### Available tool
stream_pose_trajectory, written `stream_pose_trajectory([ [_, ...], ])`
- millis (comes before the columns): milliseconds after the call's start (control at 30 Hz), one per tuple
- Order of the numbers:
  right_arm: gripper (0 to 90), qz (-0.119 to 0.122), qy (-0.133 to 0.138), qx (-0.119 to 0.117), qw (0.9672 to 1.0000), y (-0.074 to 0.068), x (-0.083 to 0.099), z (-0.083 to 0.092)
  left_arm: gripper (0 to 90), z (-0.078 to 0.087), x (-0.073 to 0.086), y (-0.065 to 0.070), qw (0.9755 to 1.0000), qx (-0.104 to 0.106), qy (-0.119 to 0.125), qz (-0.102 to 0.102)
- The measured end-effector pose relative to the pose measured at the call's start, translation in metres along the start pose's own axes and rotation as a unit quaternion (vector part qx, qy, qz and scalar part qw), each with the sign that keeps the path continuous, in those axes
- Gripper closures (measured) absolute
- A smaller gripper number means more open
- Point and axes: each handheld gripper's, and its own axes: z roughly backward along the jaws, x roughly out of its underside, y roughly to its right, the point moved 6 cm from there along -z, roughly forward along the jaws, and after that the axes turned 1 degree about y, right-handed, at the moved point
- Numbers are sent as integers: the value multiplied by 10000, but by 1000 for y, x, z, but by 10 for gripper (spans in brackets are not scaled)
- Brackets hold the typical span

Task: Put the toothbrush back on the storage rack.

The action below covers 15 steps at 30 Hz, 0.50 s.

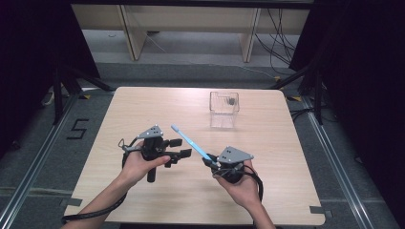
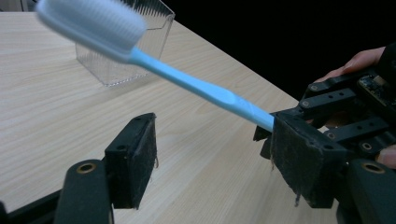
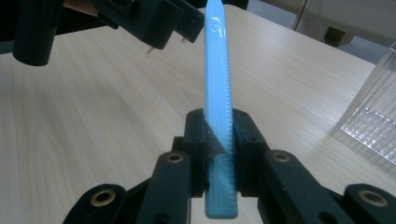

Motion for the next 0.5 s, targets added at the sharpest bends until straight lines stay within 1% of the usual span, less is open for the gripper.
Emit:
stream_pose_trajectory([
  [33,787,128,112,107,9998,3,-1,-1,317,-2,0,1,10000,4,11,25],
  [100,787,121,113,92,9998,2,-1,-1,331,-5,0,3,9999,54,31,95],
  [167,787,-36,46,2,10000,-2,-1,-2,345,-7,-1,5,9998,99,69,174],
  [300,787,-28,46,-6,10000,-2,-2,-2,389,-9,-3,6,9993,130,187,296],
  [333,787,60,125,72,9999,0,-3,-3,401,-9,-4,5,9991,150,221,320],
  [400,787,47,116,62,9999,-1,-4,-3,420,-9,-6,5,9988,169,274,381],
  [467,787,31,174,115,9998,-1,-5,-5,458,-8,-7,5,9986,191,332,353],
  [500,787,5,143,67,9999,-2,-5,-5,485,-8,-8,5,9984,198,388,366],
])
